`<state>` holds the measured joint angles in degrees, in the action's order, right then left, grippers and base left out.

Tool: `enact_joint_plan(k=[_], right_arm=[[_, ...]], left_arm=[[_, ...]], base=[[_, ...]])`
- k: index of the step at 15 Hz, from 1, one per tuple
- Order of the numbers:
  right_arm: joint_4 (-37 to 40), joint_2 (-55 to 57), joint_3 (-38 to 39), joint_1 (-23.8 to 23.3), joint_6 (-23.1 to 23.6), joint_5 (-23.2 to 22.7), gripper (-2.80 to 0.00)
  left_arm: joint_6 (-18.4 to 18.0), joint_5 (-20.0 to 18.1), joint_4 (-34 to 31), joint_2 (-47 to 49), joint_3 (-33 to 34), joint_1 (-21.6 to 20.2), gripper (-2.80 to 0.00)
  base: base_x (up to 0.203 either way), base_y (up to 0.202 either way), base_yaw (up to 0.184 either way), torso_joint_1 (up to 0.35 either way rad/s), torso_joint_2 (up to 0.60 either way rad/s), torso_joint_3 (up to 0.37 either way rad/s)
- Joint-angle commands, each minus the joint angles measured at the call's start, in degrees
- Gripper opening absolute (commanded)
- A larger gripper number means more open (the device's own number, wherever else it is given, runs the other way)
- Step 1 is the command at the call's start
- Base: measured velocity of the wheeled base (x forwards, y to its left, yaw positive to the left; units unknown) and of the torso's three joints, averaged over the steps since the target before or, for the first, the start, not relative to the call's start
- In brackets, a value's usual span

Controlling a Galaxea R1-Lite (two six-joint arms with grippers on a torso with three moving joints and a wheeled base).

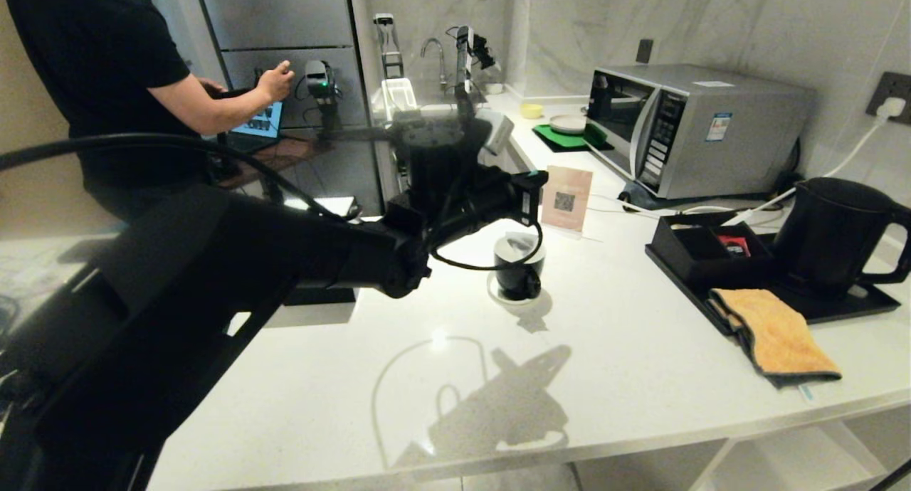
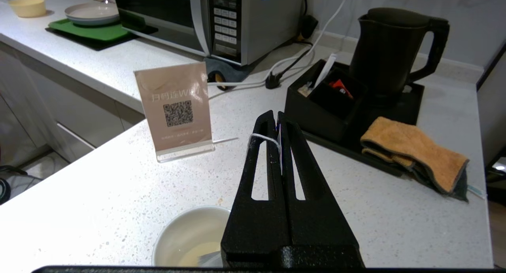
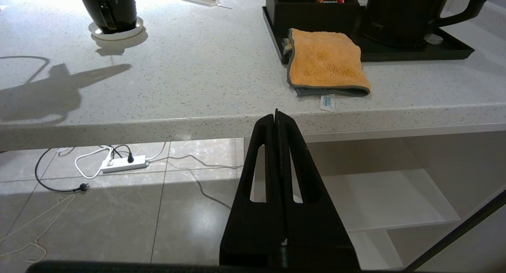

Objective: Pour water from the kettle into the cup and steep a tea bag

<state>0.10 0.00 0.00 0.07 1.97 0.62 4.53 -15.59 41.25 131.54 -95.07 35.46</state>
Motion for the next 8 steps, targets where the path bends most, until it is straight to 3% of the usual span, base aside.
enact_joint_plan(k=[1,8], right_arm=[[-0.01,0.09,0.00,0.01,0.05,-0.01,-2.80],[-0.01,0.09,0.00,0.01,0.05,-0.01,-2.80]], left_arm=[[0.04,-0.14,0.32,2.01,-0.77,-0.13,-2.80],[0.04,-0.05,0.94,4.25,-0.91,-0.75,-2.80]], base=[[0.000,0.000,0.000,0.000,0.00,0.000],[0.000,0.000,0.000,0.000,0.00,0.000]])
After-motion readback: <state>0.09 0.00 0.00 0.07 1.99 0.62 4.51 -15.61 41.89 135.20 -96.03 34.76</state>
